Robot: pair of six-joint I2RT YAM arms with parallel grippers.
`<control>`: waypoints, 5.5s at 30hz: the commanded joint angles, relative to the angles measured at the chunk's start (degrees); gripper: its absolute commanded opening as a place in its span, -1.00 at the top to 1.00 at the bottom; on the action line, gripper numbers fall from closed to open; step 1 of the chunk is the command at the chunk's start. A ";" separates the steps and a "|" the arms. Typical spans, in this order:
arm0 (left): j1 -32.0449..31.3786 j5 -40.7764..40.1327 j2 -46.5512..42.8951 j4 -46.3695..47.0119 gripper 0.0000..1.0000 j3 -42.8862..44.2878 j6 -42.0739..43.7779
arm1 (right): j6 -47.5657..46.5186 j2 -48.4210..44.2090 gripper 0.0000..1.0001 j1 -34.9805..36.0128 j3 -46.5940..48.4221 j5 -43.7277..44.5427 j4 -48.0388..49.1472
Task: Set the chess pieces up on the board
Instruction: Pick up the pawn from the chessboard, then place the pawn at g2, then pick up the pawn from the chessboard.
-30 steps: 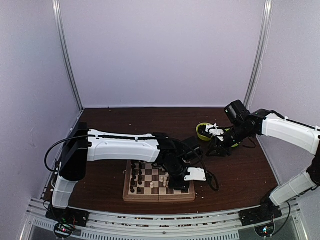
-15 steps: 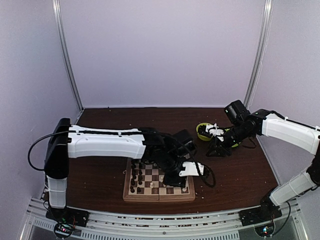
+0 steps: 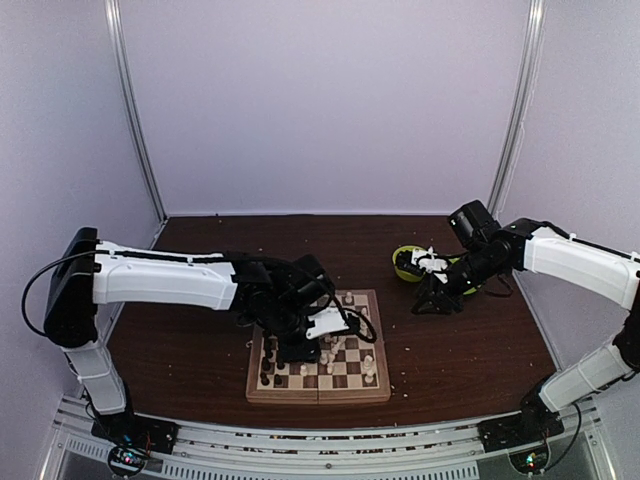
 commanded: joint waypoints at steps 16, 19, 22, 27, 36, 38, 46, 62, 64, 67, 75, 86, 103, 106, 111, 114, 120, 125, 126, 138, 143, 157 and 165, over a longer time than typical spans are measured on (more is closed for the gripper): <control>1.14 5.83 3.83 -2.09 0.35 -1.92 -1.14 | -0.38 0.97 0.22 -0.28 -0.05 -0.98 -0.73; 1.14 5.56 3.92 -2.74 0.44 -1.83 -0.90 | -0.41 1.02 0.22 -0.28 -0.05 -1.00 -0.78; 1.14 5.49 3.92 -3.37 0.58 -1.67 -0.79 | -0.41 0.97 0.22 -0.27 -0.09 -1.00 -0.80; 1.23 6.22 4.08 -5.13 0.87 -0.04 -0.04 | -0.47 1.05 0.22 -0.28 -0.05 -1.09 -0.87; 1.78 7.45 3.94 -6.34 0.92 9.71 1.63 | -0.57 0.90 0.23 -0.28 -0.05 -0.93 -0.96; 2.19 6.02 5.22 -5.81 0.92 12.41 2.08 | -0.64 0.81 0.23 -0.28 -0.05 -0.83 -0.88; 4.21 -0.99 17.17 -5.50 0.89 27.13 0.83 | -0.43 0.48 0.23 -0.28 -0.10 -0.06 -0.88; 6.92 -4.67 25.77 -1.96 0.90 33.28 -4.48 | -1.00 1.05 0.23 -0.28 -0.06 0.56 -1.13; 7.22 -4.60 26.32 -1.01 0.90 33.61 -5.01 | -0.97 1.13 0.23 -0.29 -0.11 0.71 -1.14; 7.63 -3.67 27.27 -0.11 0.90 34.29 -5.44 | -0.96 1.11 0.23 -0.23 -0.05 0.84 -1.13; 8.17 -2.81 29.29 0.36 0.89 35.87 -5.71 | -0.96 1.15 0.23 -0.28 -0.04 0.94 -1.17; 8.27 -3.50 30.89 0.77 0.87 36.13 -6.41 | -1.35 1.73 0.23 -0.32 0.13 0.93 -1.66; 8.35 -3.31 29.69 0.78 0.48 36.31 -6.87 | -1.53 2.11 0.23 -0.32 0.30 0.93 -1.91; 8.35 -2.92 27.81 0.77 0.44 36.12 -7.52 | -1.44 2.18 0.23 -0.28 0.31 0.93 -1.93; 8.35 -3.69 20.29 0.59 0.42 31.71 -9.02 | -1.50 2.22 0.23 -0.28 0.31 0.85 -1.97; 8.27 -4.39 14.44 0.56 0.38 26.77 -10.33 | -1.65 2.45 0.23 -0.30 0.43 0.85 -2.09; 7.39 -1.87 4.29 0.68 0.44 16.03 -11.66 | -1.70 2.48 0.23 -0.28 0.78 0.66 -2.62; 4.89 6.42 0.60 0.22 0.45 8.05 -6.89 | -1.62 1.89 0.23 -0.28 0.83 0.60 -2.62; 4.31 8.00 0.38 -0.21 0.45 7.00 -5.85 | -1.64 1.93 0.23 -0.32 0.83 0.54 -2.60; 2.62 10.18 4.92 -1.18 0.43 4.59 -0.50 | -1.68 1.58 0.23 -0.28 0.92 0.76 -2.89; 2.46 8.96 7.20 -1.18 0.45 5.82 -0.10 | -1.80 1.85 0.23 -0.28 1.01 0.85 -2.98; 2.46 6.70 11.15 -1.13 0.54 9.06 -0.09 | -1.79 2.11 0.23 -0.23 1.01 0.93 -3.12; 2.42 7.23 10.91 -2.91 0.81 8.62 0.50 | -1.88 2.19 0.23 -0.32 1.01 0.98 -3.24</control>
